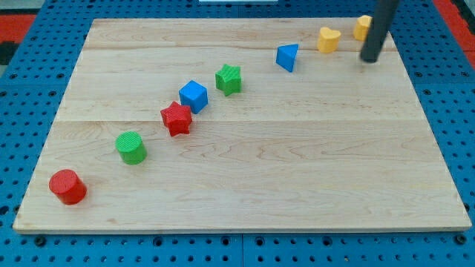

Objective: Push the yellow hexagon and yellow heart close to each other

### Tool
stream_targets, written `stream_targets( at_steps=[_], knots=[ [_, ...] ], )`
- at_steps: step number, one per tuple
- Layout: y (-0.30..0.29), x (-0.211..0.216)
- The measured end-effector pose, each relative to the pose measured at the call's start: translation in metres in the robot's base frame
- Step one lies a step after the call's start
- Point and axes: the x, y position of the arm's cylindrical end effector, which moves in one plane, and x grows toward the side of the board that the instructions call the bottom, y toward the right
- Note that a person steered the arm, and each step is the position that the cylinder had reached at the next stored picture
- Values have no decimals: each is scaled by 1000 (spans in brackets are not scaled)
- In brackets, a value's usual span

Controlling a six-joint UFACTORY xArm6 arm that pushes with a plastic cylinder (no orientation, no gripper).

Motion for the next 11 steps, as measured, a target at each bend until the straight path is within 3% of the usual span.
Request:
stream_targets(
  at_steps=[1,2,3,5,6,7,9,10,11],
  knots=[
    [55,-49],
    [54,-84],
    [19,-85],
    [-117,-4],
    [-140,15],
    [-139,14],
    [-139,-35],
    [-187,-17],
    [-182,-7]
  ],
)
